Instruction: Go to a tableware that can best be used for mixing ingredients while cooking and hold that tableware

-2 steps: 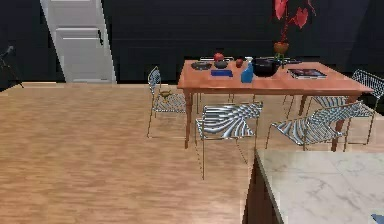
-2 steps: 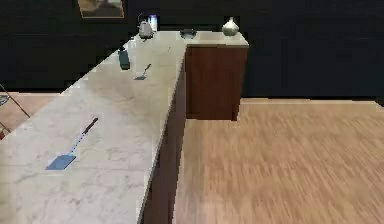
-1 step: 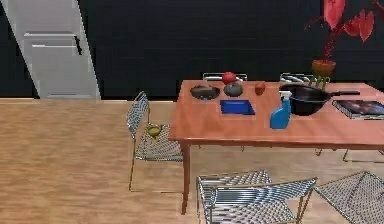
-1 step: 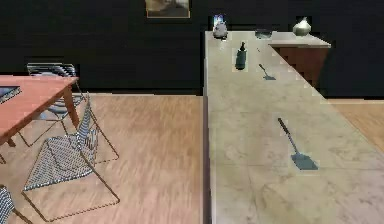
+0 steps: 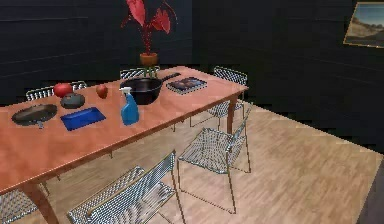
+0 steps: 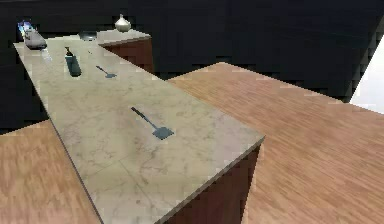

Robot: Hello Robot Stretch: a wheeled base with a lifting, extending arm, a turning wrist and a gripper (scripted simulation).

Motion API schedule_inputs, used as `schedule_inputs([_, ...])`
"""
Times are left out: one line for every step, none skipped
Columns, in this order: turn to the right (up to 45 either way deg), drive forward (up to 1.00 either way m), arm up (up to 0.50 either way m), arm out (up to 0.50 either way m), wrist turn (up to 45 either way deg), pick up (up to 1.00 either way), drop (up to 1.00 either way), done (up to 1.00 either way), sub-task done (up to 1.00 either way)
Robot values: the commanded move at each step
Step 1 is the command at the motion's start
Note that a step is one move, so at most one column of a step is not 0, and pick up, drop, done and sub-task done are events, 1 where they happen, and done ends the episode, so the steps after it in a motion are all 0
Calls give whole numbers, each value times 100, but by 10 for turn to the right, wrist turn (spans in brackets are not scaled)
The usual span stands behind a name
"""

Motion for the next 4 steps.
schedule_inputs([60,0,0,0,0,0,0,0,0])
schedule_inputs([0,20,0,0,0,0,0,0,0])
schedule_inputs([390,0,0,0,0,0,0,0,0])
schedule_inputs([0,100,0,0,0,0,0,0,0])
